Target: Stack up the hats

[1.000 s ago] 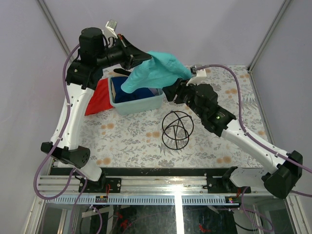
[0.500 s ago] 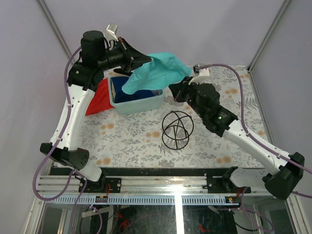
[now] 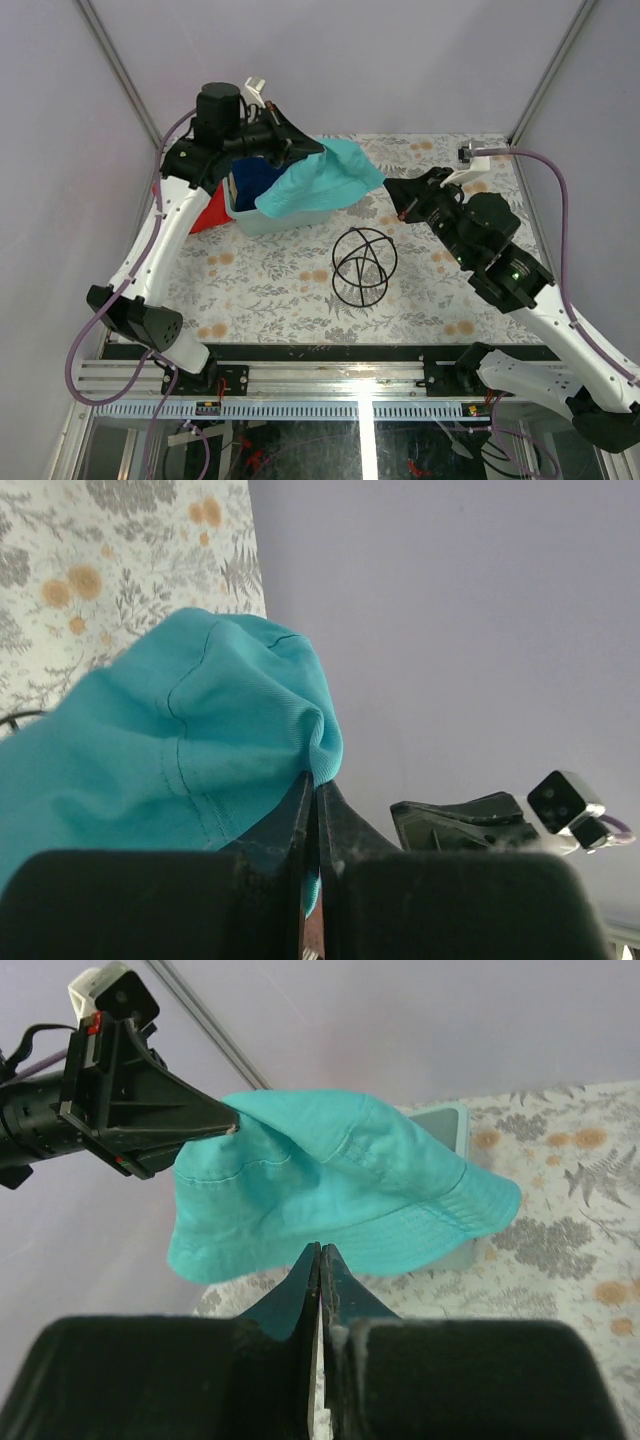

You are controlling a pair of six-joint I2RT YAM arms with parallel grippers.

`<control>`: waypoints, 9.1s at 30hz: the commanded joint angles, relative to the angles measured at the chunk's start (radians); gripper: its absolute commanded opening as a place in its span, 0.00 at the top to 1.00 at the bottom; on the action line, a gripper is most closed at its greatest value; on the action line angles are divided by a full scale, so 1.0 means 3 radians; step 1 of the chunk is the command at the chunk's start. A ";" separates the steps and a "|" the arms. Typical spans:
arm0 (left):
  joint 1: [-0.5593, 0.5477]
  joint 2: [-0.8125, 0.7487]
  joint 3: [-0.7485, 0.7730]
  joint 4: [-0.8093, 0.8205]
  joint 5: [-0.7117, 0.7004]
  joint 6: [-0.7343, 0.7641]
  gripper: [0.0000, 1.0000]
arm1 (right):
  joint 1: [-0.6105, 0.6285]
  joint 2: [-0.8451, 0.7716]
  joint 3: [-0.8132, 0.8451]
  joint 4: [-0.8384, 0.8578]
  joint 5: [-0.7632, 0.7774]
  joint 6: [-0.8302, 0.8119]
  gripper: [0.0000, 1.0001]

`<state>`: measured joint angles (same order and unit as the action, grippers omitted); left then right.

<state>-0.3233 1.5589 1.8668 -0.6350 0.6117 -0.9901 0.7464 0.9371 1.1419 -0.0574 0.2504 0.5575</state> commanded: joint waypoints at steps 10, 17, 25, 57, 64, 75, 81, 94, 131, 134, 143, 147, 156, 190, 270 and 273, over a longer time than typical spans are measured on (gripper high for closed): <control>-0.0354 0.0024 0.0294 0.0599 0.0019 -0.0461 1.00 | 0.0001 -0.0550 -0.0808 0.0196 -0.0218 0.0187 0.62; -0.0360 0.0104 0.0518 0.0605 0.0029 -0.0607 1.00 | -0.0003 -0.0690 -0.0850 0.0233 -0.0056 0.0051 0.60; -0.0363 0.0047 0.0446 0.0627 0.0003 -0.0658 1.00 | -0.0003 -0.0457 -0.0809 0.0558 -0.0127 -0.0024 0.46; -0.0395 -0.0123 0.0183 0.0828 0.0054 -0.0857 1.00 | -0.0437 0.0145 -0.0662 0.1301 -0.0497 0.0495 0.69; -0.0391 -0.0144 0.0047 0.0828 0.0024 -0.0785 1.00 | -0.0437 0.0081 -0.0635 0.1191 -0.0459 0.0572 0.94; -0.0375 -0.0085 -0.0176 0.0396 -0.0181 -0.0069 1.00 | -0.0437 -0.0403 -0.0579 0.0441 -0.0490 0.0853 1.00; -0.0370 0.0091 -0.0185 0.0387 -0.0243 0.0183 1.00 | -0.0437 -0.0571 -0.0726 0.0270 -0.0598 0.1116 1.00; -0.0369 0.0385 0.0052 0.0078 -0.0276 0.0541 1.00 | -0.0469 -0.0502 -0.1116 0.0566 -0.0950 0.1546 1.00; -0.0639 -0.0137 -0.0952 -0.0096 -0.0231 0.0760 1.00 | -0.0473 -0.1104 -0.1362 -0.1171 -0.1690 0.1771 1.00; -0.0642 -0.0132 -0.0995 -0.0091 -0.0267 0.0774 0.82 | -0.0473 -0.1196 -0.1454 -0.1338 -0.1699 0.1763 1.00; -0.0612 -0.0120 -0.0963 0.0054 -0.0318 0.0782 0.00 | -0.0473 -0.1382 -0.1587 -0.1672 -0.1556 0.1707 1.00; -0.0472 -0.0349 -0.1243 0.0550 -0.0128 0.0560 0.00 | -0.0473 -0.1360 -0.1639 -0.1757 -0.1531 0.1612 1.00; 0.0288 -0.0770 -0.2511 0.2638 0.0732 -0.0715 0.02 | -0.0473 -0.1294 -0.1977 -0.1772 -0.1513 0.1512 1.00; 0.0434 -0.1395 -0.2676 0.0532 -0.0614 0.1110 0.40 | -0.0473 -0.1116 -0.1848 -0.2502 -0.0629 0.1208 0.79; 0.0628 -0.0075 -0.2300 0.0391 -0.1871 0.0927 0.71 | -0.0468 -0.1591 -0.2373 -0.1907 0.0143 0.1900 0.76; 0.0628 0.0156 -0.2128 0.0450 -0.1892 0.0991 0.71 | -0.0468 -0.1660 -0.2285 -0.1975 0.0233 0.1866 0.76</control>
<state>-0.1429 1.5475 1.1419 -0.5903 0.0875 -0.7258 0.6067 0.4644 0.3878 -0.5941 0.2382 1.1320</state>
